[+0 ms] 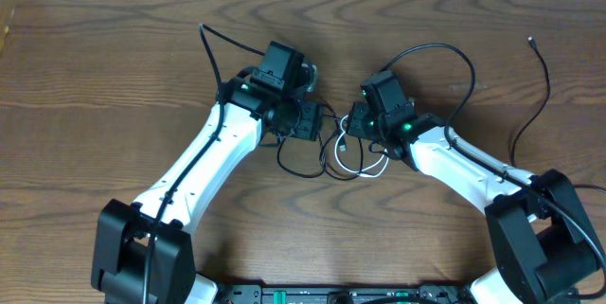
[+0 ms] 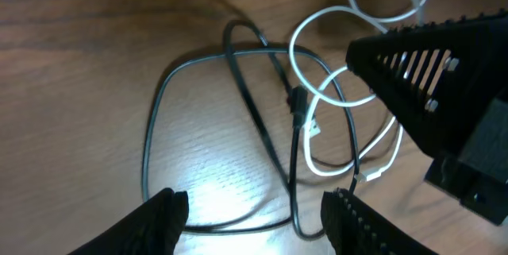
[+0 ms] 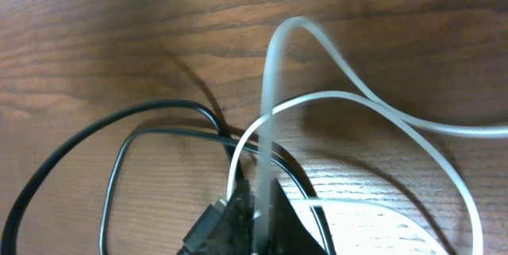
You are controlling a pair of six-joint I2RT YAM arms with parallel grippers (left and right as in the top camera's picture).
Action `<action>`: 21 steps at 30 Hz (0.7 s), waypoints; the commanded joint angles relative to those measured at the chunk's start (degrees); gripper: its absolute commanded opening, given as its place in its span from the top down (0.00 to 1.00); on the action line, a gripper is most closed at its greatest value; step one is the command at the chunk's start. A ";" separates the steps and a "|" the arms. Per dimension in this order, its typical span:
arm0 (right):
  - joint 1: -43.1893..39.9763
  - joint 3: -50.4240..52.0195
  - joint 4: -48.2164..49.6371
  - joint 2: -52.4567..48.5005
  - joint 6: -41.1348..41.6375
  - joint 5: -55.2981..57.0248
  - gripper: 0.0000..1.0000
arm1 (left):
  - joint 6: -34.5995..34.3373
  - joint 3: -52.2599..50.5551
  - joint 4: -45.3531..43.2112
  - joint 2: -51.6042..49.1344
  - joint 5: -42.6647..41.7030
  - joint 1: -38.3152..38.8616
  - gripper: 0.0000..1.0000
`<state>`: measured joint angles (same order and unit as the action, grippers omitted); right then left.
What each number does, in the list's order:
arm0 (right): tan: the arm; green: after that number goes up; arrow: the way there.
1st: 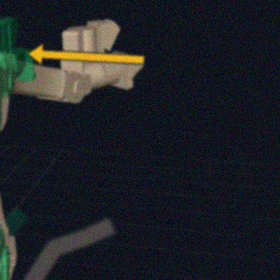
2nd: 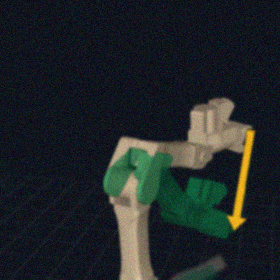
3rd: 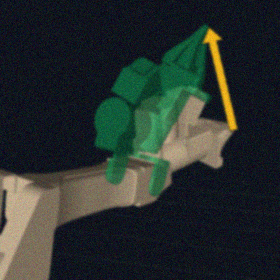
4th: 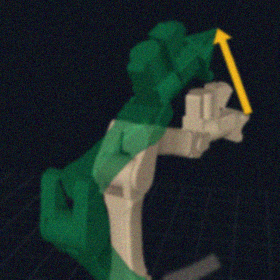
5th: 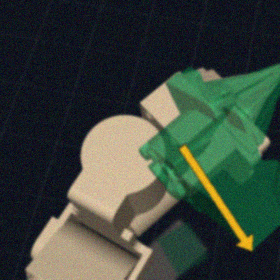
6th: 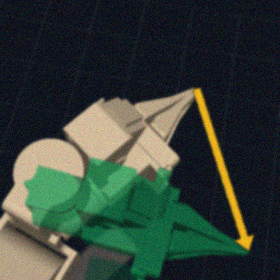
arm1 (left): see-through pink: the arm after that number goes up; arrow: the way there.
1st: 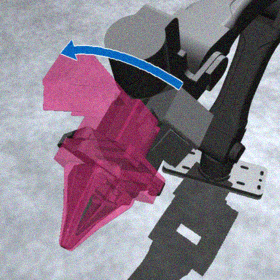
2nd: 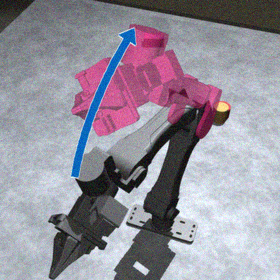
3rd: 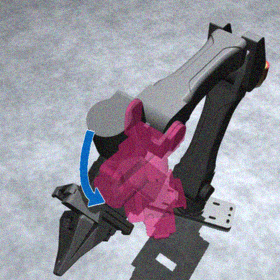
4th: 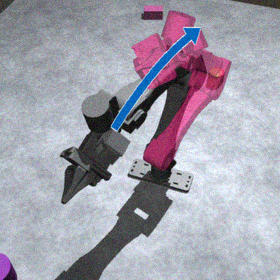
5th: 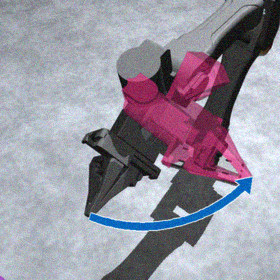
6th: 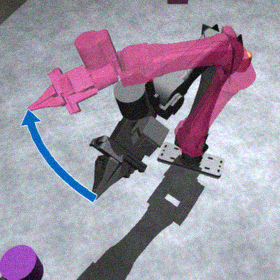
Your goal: Untangle cables
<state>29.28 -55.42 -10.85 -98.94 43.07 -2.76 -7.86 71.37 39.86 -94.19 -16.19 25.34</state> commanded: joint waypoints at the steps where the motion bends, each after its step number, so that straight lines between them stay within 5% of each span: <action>1: 0.28 0.42 0.17 -0.44 0.15 0.90 0.99 | -1.03 -1.66 -2.78 -0.28 -0.07 1.20 0.40; 16: 0.28 0.42 -0.81 -0.44 0.13 0.70 0.99 | -1.20 -3.85 -8.98 -7.34 -0.02 3.10 0.41; 18: 0.28 0.42 -1.03 -0.44 -0.04 0.70 0.99 | -1.18 -3.85 -9.18 -8.15 0.26 2.99 0.55; 20: 0.28 0.42 -1.16 -0.44 -0.81 0.74 0.99 | -0.96 -3.82 -9.16 -8.07 1.38 2.73 0.85; 21: 0.26 0.42 -1.14 -0.39 -1.73 0.72 0.99 | -0.96 -3.78 -9.16 -7.80 1.84 2.45 0.92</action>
<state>29.28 -55.40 -11.88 -98.98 42.96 -2.76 -9.04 67.81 30.89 -102.41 -15.99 28.32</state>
